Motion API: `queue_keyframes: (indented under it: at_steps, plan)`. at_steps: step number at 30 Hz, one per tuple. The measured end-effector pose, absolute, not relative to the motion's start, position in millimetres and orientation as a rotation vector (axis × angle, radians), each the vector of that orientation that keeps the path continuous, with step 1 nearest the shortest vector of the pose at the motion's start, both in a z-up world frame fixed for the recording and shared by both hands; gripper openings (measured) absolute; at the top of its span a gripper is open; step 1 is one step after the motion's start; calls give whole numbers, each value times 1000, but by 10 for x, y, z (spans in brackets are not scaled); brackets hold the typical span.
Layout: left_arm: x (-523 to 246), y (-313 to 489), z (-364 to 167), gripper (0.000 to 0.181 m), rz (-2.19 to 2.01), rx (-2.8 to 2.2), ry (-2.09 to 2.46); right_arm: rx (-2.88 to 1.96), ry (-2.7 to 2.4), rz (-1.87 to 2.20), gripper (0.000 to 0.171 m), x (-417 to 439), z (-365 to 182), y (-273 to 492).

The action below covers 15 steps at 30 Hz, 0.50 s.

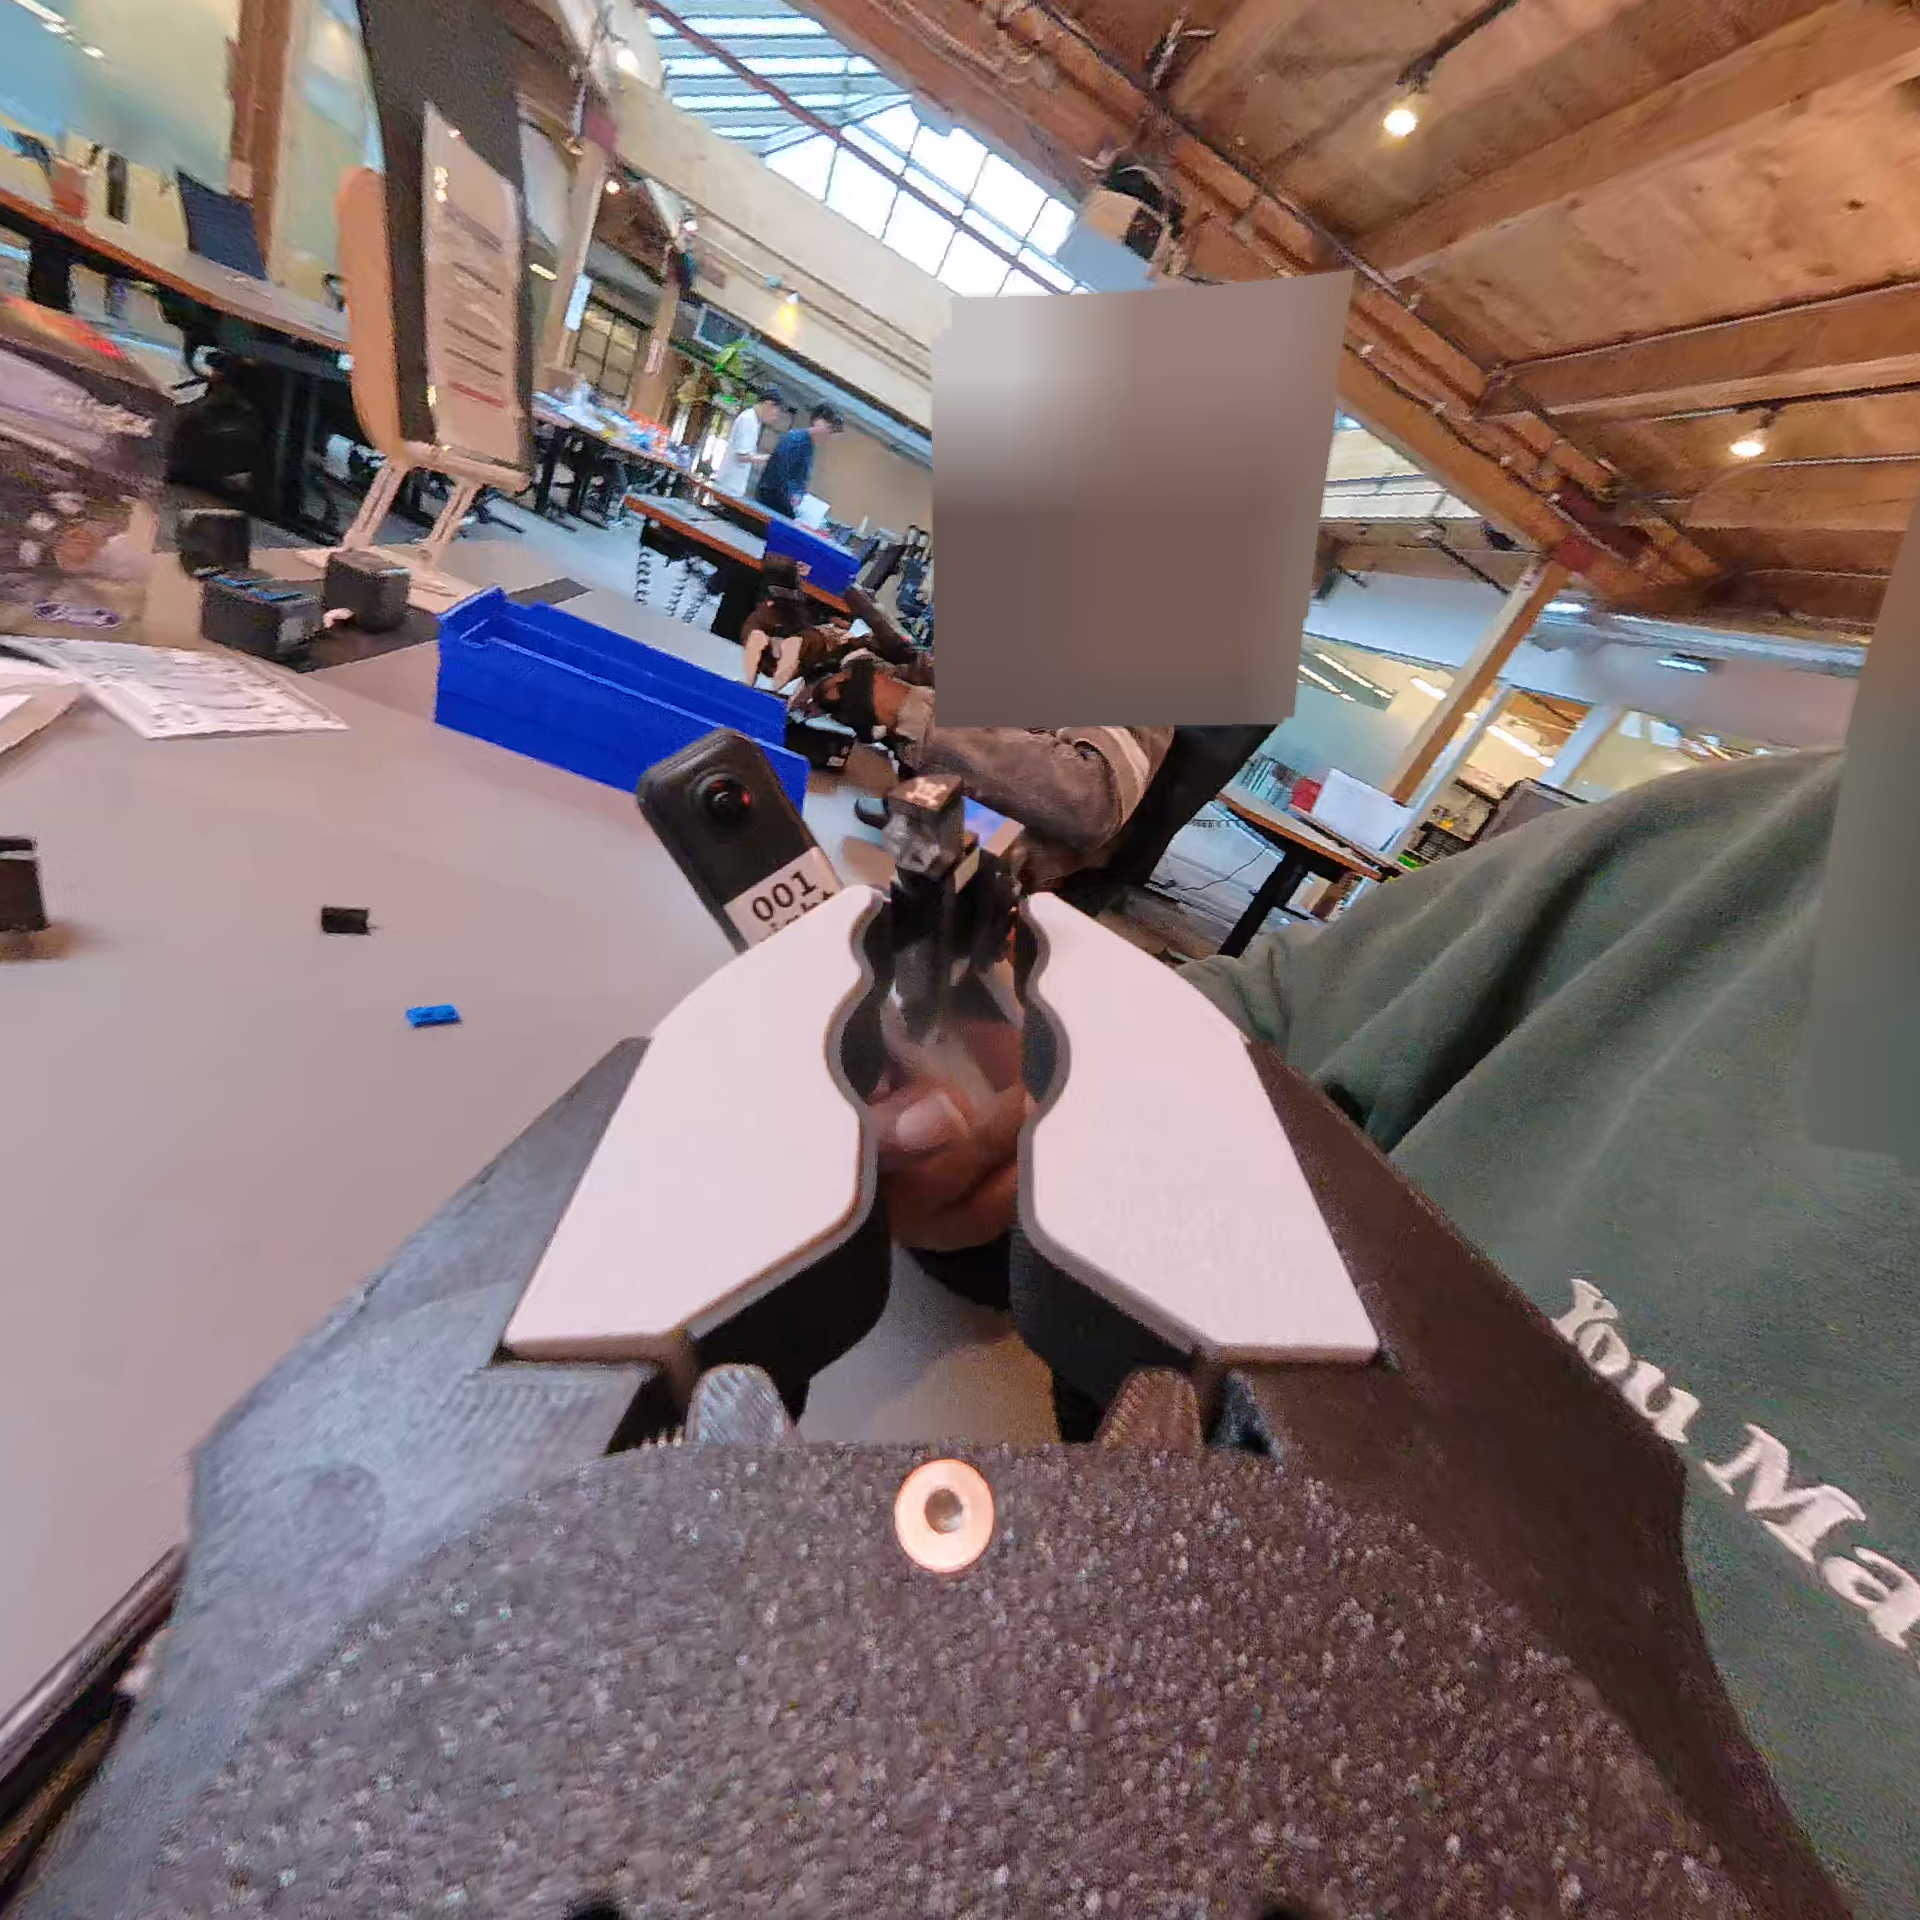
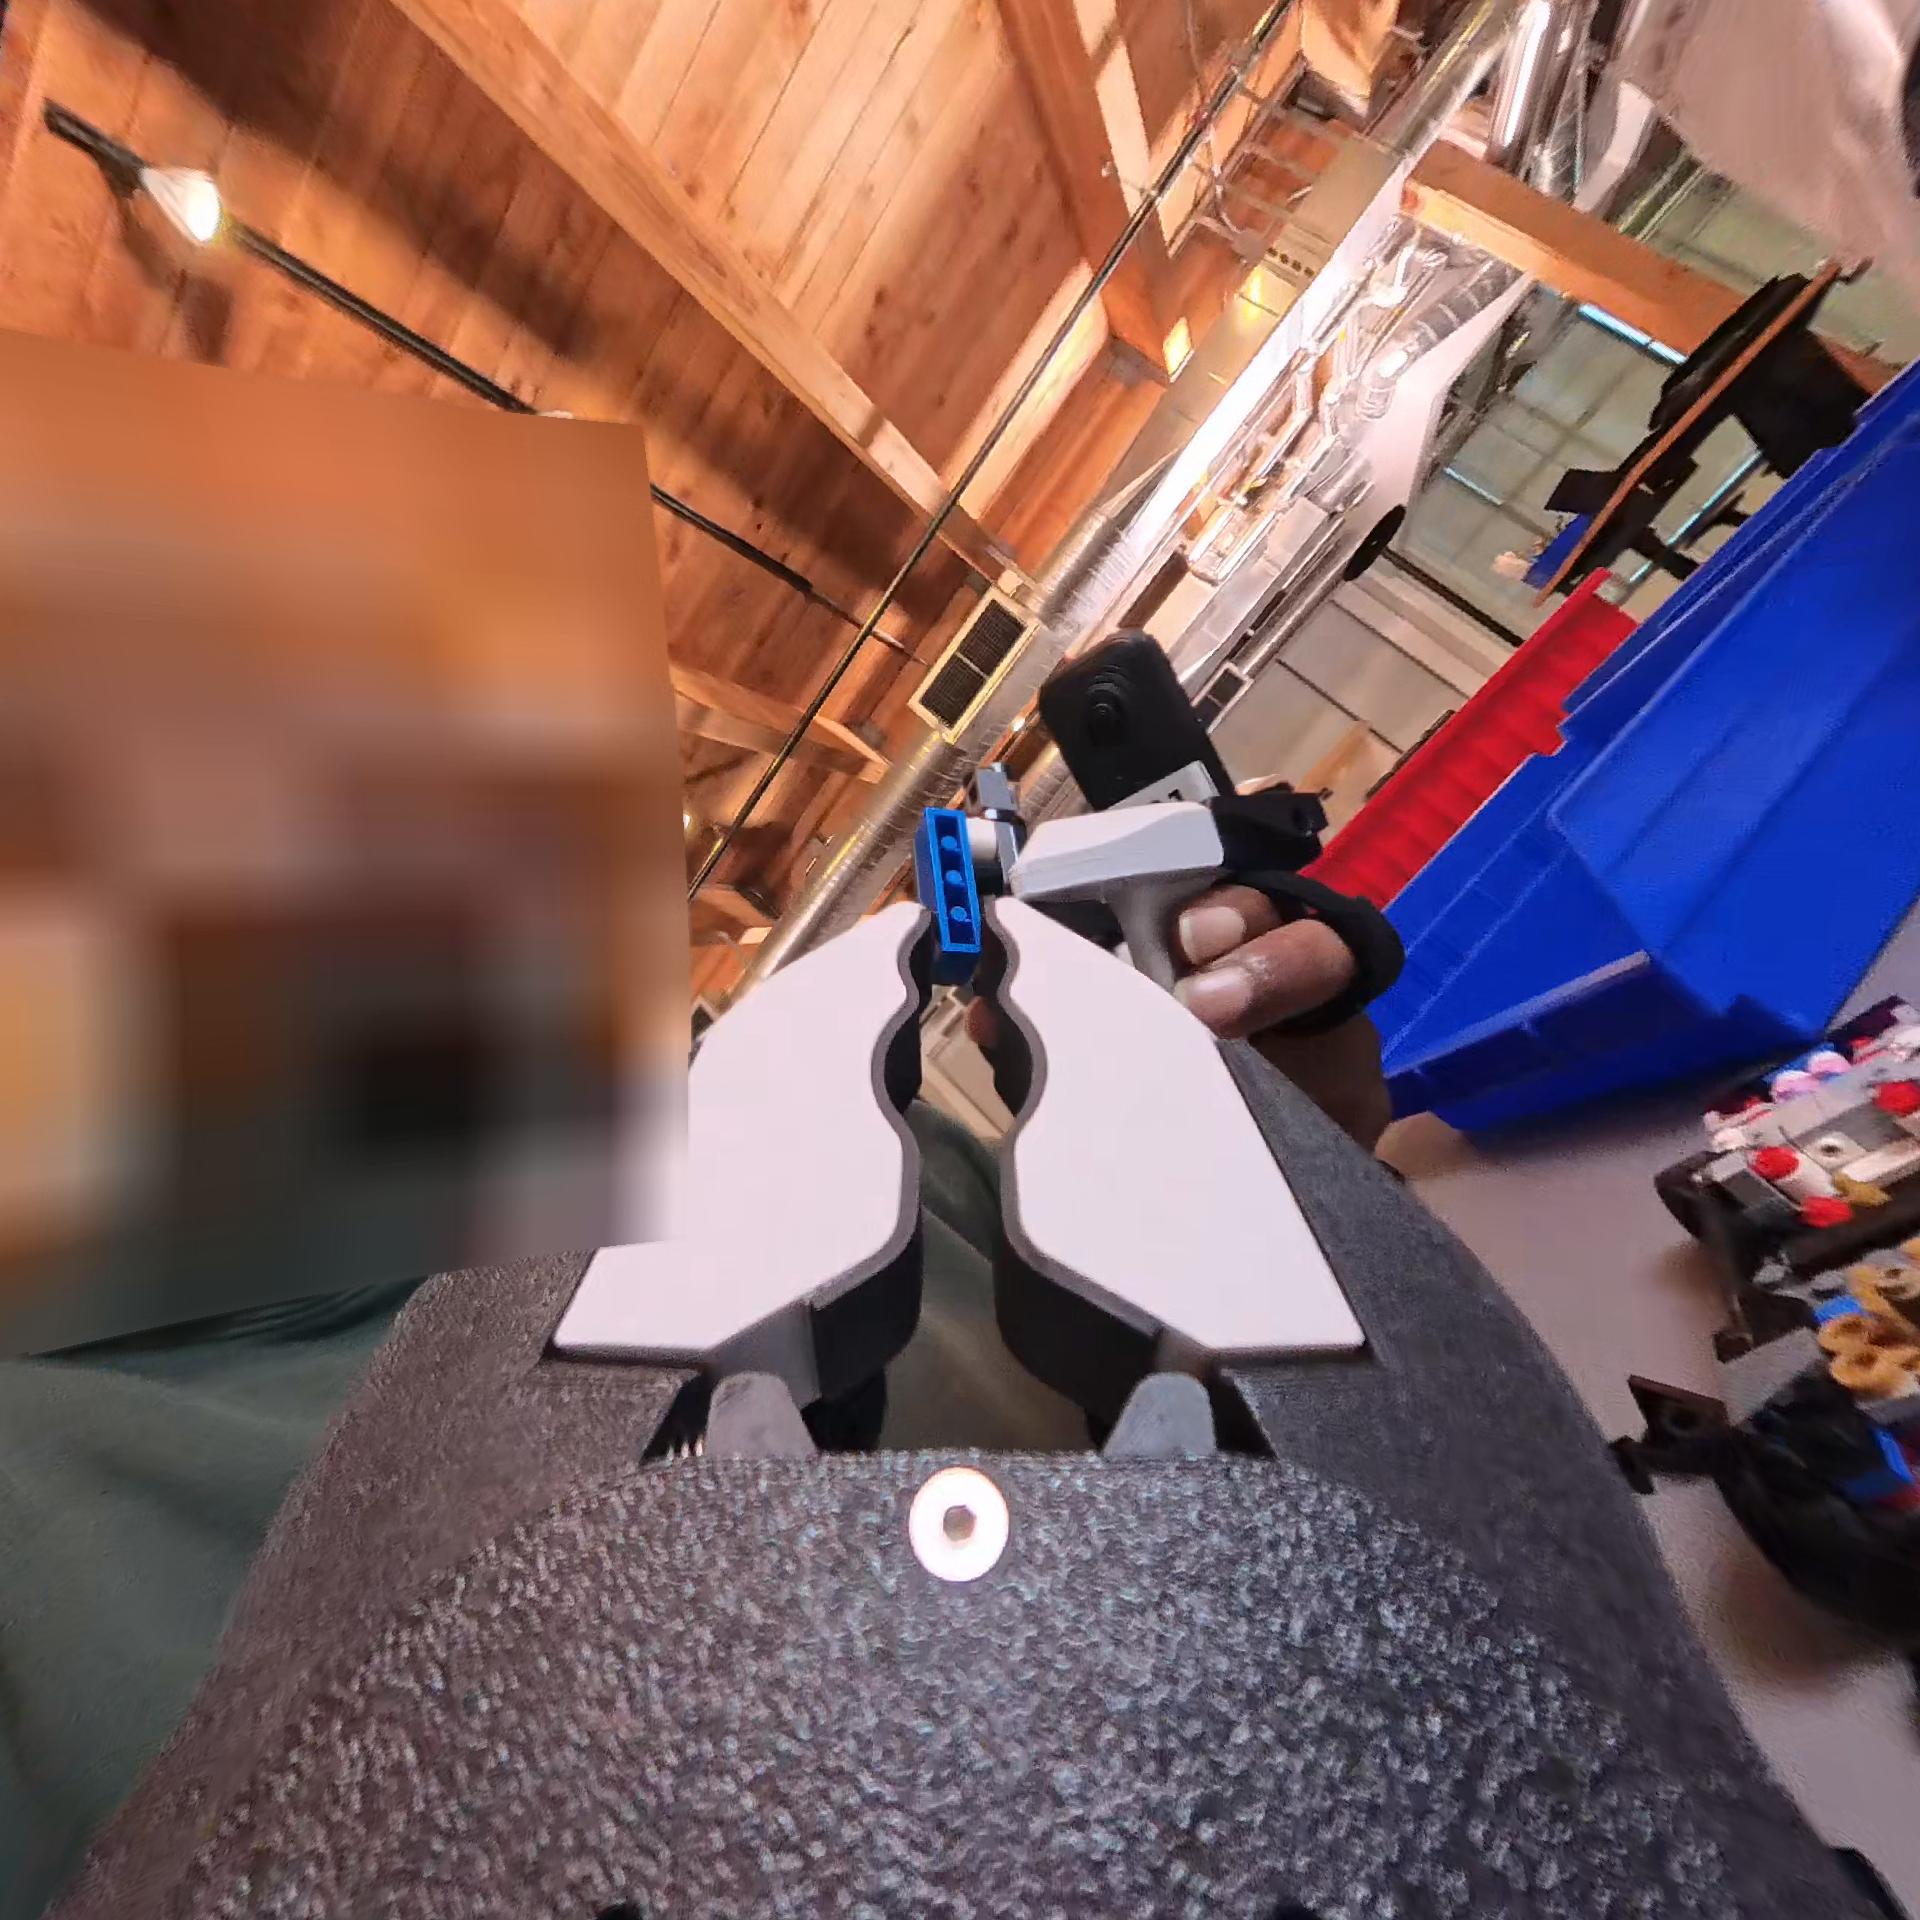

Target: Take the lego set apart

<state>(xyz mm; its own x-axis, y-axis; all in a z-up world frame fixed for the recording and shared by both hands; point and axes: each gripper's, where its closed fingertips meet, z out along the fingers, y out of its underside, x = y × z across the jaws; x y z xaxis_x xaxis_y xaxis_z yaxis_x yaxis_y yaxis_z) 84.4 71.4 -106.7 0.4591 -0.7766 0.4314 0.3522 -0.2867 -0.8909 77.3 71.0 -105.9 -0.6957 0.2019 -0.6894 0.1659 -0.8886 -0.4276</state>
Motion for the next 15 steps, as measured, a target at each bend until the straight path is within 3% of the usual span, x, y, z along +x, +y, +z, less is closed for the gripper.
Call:
queue_keyframes:
  at_steps: [7, 15]
  plan:
    - [683, 729, -1290, 21, -1144, -1655, 354, -1328, -869, 2521, 12, 668, -1236, 783]
    - [558, 809, -1579, 21, -1316, -1810, 147, -1294, -1383, 1658, 29, 549, -1556, 730]
